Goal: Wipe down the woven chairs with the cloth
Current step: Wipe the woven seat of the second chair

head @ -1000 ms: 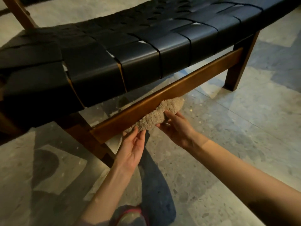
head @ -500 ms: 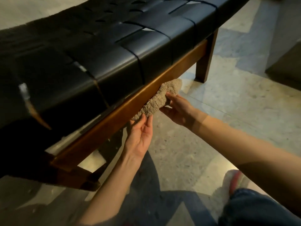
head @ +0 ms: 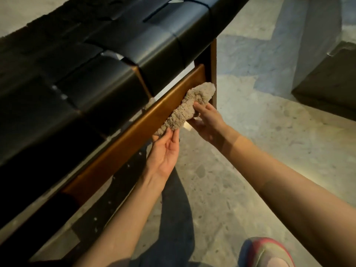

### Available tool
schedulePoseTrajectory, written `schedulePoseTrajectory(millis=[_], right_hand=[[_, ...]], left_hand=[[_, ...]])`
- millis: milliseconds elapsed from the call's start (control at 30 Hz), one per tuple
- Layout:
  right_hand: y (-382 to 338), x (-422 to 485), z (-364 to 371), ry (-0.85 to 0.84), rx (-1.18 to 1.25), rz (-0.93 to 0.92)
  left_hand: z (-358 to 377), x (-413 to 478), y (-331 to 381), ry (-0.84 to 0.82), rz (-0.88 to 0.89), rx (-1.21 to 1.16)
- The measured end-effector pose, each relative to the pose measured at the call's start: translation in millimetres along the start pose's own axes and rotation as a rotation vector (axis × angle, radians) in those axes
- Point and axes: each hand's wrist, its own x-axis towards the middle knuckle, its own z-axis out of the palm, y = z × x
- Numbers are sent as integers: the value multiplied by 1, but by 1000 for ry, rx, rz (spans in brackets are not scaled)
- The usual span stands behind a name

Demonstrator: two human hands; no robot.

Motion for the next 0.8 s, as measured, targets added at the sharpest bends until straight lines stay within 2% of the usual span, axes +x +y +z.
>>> schedulePoseTrajectory(millis=[267, 433, 533, 633, 733, 800], right_hand=[[-40, 37, -25, 94, 105, -59], [-44, 50, -35, 145, 168, -124], [-47, 49, -48, 220, 4, -204], [-59, 43, -72, 298, -150, -368], [-77, 33, -97, 367, -294, -486], [-89, 26, -110, 390, -329, -528]], left_hand=[[46, 72, -29, -12, -31, 53], [60, 99, -44, 95, 4, 140], [62, 96, -56, 200, -9, 186], [65, 83, -71, 293, -52, 189], [73, 67, -88, 286, -59, 298], [83, 60, -94, 236, 8, 407]])
